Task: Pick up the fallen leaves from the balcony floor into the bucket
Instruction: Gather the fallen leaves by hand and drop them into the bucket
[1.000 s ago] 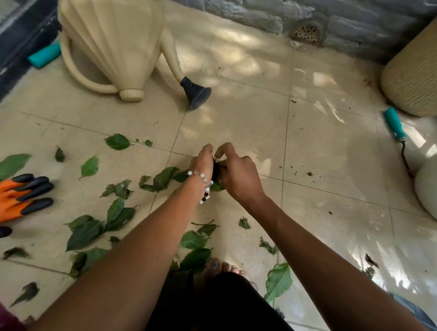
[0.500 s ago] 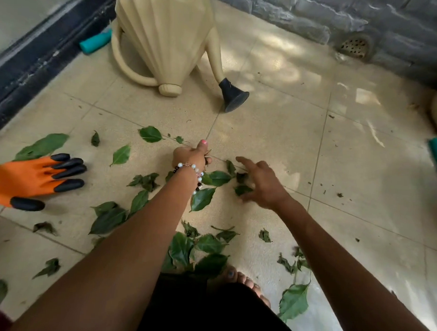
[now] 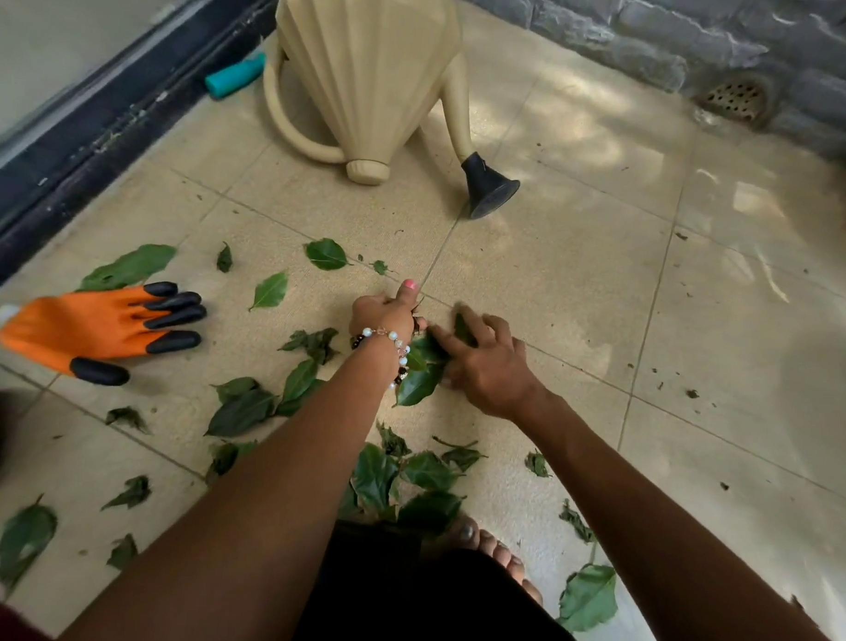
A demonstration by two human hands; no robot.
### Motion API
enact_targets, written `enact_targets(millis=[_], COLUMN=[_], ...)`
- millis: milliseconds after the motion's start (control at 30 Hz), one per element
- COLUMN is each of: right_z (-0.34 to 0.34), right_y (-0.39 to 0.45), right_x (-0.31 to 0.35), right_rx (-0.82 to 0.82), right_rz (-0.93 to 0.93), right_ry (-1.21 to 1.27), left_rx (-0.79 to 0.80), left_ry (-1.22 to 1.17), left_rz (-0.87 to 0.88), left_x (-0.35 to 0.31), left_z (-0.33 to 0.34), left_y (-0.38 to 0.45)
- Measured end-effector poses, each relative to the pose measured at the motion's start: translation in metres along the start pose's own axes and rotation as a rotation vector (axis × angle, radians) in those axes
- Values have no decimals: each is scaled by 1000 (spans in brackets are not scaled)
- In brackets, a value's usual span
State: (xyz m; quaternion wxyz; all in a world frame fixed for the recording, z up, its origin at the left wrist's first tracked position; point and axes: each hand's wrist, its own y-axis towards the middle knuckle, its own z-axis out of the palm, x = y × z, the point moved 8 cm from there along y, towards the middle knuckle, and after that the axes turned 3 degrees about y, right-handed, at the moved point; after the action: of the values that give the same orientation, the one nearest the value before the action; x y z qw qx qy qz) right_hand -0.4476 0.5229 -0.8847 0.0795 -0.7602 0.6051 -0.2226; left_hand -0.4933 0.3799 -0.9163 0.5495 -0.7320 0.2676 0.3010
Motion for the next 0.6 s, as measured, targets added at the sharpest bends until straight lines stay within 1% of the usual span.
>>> enact_targets(millis=[100, 200, 267, 333, 367, 400, 433, 500, 533, 567, 600], right_z=[3, 3, 1, -5, -12, -20, -31, -43, -46, -51, -54], right_y=[-7, -19, -23, -23, -22, -22, -22, -24, -24, -24, -21], right_x=[7, 5, 3, -3, -7, -13, -22, -40, -42, -39, -33], right_rx=[-50, -168, -235, -326, -379, -427, -470, -513, -538, -558, -558], right_rz=[-77, -124, -165, -172, -152, -111, -21, 207, 268, 289, 283], right_ry=[-43, 2, -27, -32, 3, 113, 299, 824, 1077, 1253, 1346], left_rx=[-5, -2, 5, 8, 19, 38, 57, 72, 75, 88, 106], left_ry=[-5, 3, -13, -27, -42, -66, -92, -75, -24, 34, 69], left_rz=[4, 11, 4, -1, 3, 5, 6, 6, -5, -23, -56], left_x=[0, -2, -3, -3, -4, -5, -6, -5, -5, -4, -3], left_z=[-2, -6, -7, -8, -7, -5, -3, -1, -1, 1, 4], left_y=[-1, -3, -4, -6, -8, -9, -11, -11, -12, -14, -17])
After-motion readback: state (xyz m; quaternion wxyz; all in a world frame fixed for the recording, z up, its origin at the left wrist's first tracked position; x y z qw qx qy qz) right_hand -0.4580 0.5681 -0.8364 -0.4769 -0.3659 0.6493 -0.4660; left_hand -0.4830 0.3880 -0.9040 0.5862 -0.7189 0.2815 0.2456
